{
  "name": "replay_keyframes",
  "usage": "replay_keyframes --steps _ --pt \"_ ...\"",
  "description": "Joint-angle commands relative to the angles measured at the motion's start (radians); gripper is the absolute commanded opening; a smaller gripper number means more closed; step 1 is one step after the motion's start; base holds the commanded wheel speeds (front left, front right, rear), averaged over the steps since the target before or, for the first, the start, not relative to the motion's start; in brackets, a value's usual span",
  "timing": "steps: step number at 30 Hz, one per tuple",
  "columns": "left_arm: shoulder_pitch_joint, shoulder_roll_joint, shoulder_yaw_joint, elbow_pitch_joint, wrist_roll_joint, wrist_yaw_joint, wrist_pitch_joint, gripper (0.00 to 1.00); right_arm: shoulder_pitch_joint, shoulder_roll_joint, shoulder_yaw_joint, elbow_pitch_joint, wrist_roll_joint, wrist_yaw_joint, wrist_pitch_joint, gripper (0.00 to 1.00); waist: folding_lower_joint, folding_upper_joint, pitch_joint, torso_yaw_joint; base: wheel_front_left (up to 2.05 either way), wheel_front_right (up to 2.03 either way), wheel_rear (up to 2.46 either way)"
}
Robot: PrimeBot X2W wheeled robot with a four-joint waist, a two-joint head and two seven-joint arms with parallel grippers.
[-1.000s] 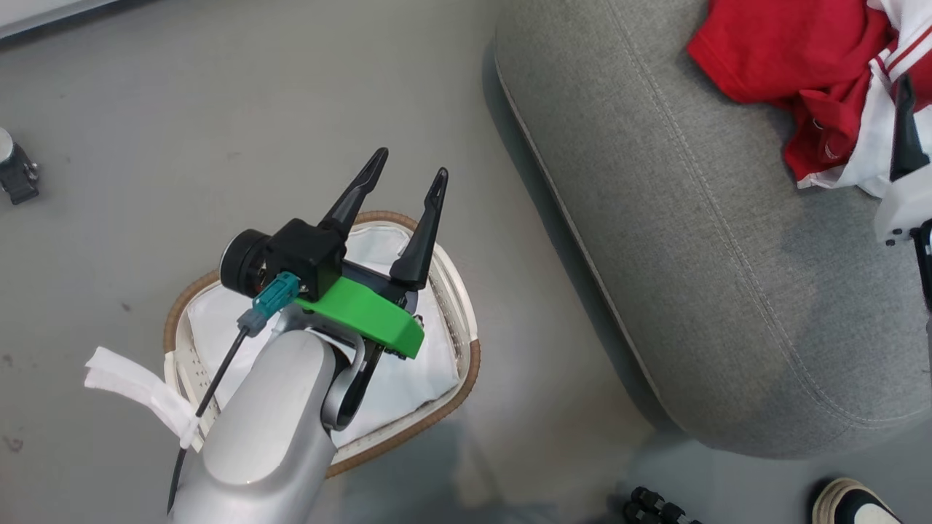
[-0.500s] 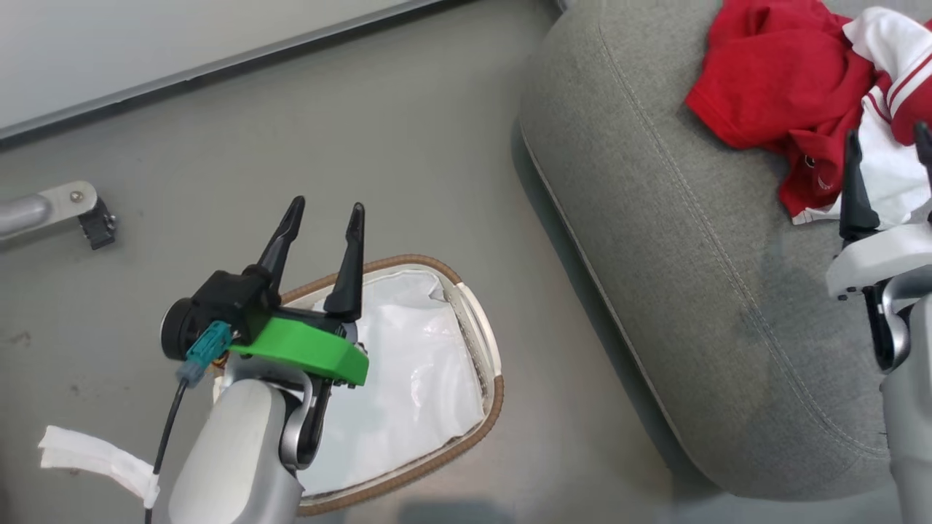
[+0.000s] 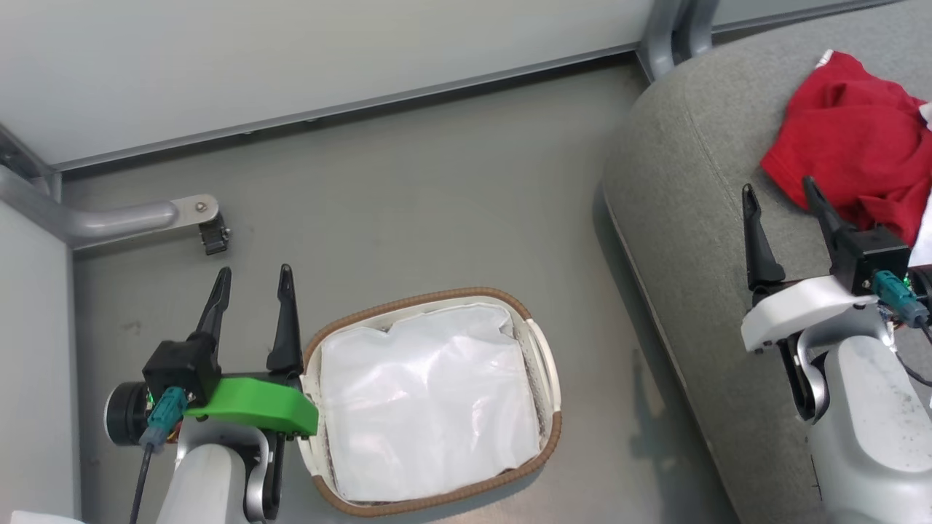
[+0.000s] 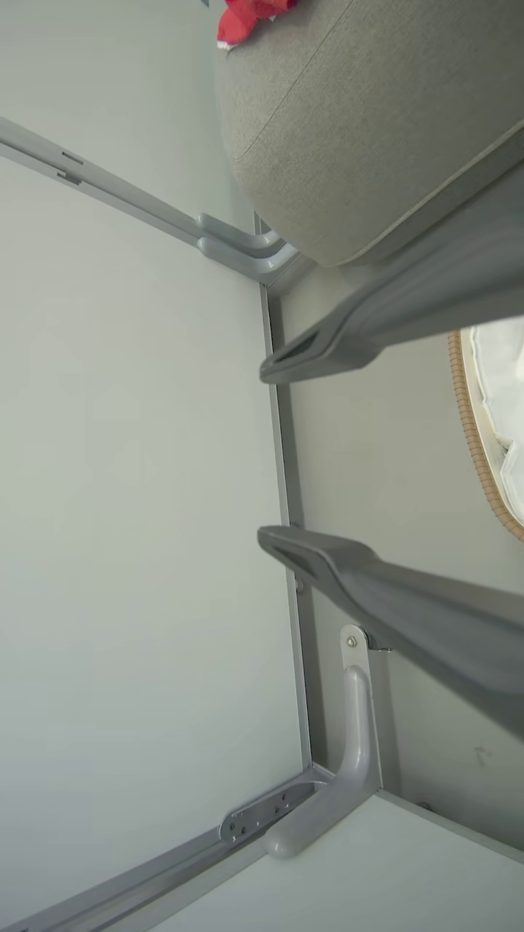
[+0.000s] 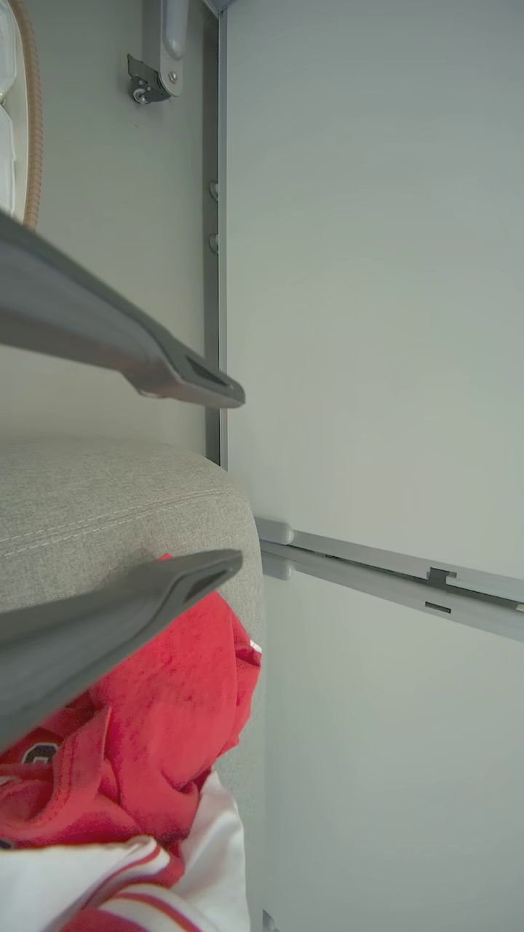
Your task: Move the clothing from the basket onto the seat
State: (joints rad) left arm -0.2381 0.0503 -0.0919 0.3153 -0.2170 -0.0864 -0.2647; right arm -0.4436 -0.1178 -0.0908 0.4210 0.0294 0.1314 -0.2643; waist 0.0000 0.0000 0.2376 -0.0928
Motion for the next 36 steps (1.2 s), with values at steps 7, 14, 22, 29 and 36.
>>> replay_keyframes --steps 7,14,22,29,36 --pt "0.076 0.001 0.051 0.020 0.006 0.038 0.001 1.00 0.085 0.029 0.029 0.004 0.021 -0.001 0.000 1.00 0.0000 0.0000 -0.090 0.100 0.00 0.00 0.00" --pt "0.128 0.001 0.072 0.036 0.003 0.041 0.001 1.00 0.150 0.049 0.039 0.014 0.032 -0.001 0.000 1.00 0.0000 0.0000 -0.127 0.126 0.00 0.00 0.00" --pt "0.180 0.001 0.086 0.042 -0.026 0.036 0.001 1.00 0.200 0.059 0.045 0.033 0.038 -0.001 0.000 1.00 0.0000 0.0000 -0.156 0.132 0.00 0.00 0.00" --pt "0.167 -0.005 0.091 0.081 -0.058 0.031 0.012 0.00 0.204 0.073 0.035 0.066 0.060 0.000 0.014 0.00 0.0000 0.0000 -0.159 0.131 0.00 0.00 0.00" --pt "0.162 -0.004 0.104 0.068 -0.185 0.024 0.048 0.00 0.213 0.072 0.024 0.046 0.205 0.000 0.054 0.00 0.0000 0.0000 -0.163 0.129 0.00 0.00 0.00"
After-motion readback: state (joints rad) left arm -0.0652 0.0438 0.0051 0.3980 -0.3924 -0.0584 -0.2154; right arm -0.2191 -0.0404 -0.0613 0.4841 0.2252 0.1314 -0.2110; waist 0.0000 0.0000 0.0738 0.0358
